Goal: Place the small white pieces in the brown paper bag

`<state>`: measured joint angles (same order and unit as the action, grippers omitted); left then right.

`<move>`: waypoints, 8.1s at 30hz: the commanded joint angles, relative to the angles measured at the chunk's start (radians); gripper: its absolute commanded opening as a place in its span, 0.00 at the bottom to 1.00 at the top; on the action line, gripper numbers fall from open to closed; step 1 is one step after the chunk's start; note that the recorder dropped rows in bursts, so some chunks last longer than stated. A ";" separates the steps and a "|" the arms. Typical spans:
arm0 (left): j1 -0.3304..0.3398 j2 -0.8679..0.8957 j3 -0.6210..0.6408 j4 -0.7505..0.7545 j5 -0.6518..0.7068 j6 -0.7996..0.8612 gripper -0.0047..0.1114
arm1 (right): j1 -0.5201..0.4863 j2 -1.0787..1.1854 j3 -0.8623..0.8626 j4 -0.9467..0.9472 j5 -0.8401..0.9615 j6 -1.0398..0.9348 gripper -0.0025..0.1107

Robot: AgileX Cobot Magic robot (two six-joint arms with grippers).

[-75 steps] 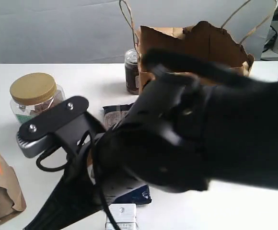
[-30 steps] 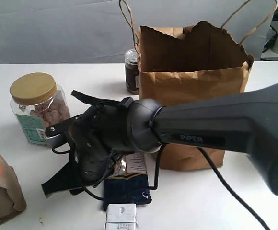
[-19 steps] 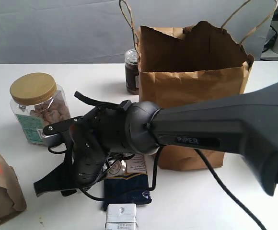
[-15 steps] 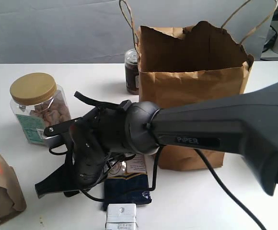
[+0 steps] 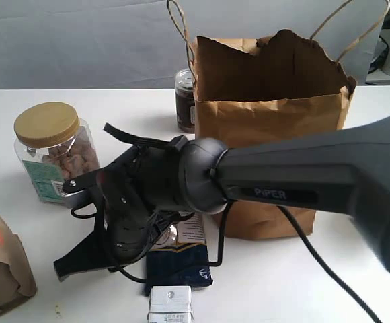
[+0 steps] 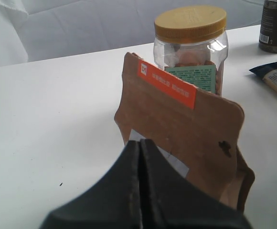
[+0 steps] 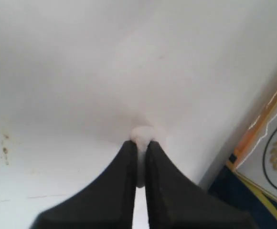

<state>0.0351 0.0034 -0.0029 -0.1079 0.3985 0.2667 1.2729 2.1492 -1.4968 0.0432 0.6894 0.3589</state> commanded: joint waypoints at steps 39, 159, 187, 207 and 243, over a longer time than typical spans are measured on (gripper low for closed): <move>-0.008 -0.003 0.003 -0.009 -0.006 -0.002 0.04 | 0.221 -1.176 0.639 -1.122 0.149 0.928 0.02; -0.008 -0.003 0.003 -0.009 -0.006 -0.002 0.04 | -0.857 -2.149 1.497 0.018 -0.535 -0.349 0.02; -0.008 -0.003 0.003 -0.009 -0.006 -0.002 0.04 | -0.854 -2.149 1.497 0.001 -0.537 -0.351 0.02; -0.008 -0.003 0.003 -0.009 -0.006 -0.002 0.04 | -0.854 -2.149 1.497 0.001 -0.537 -0.353 0.02; -0.008 -0.003 0.003 -0.009 -0.006 -0.002 0.04 | -0.927 -2.149 1.497 0.001 -0.537 -0.351 0.02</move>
<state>0.0351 0.0034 -0.0029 -0.1079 0.3985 0.2667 0.3275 0.0054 -0.0028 0.0488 0.1595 0.0098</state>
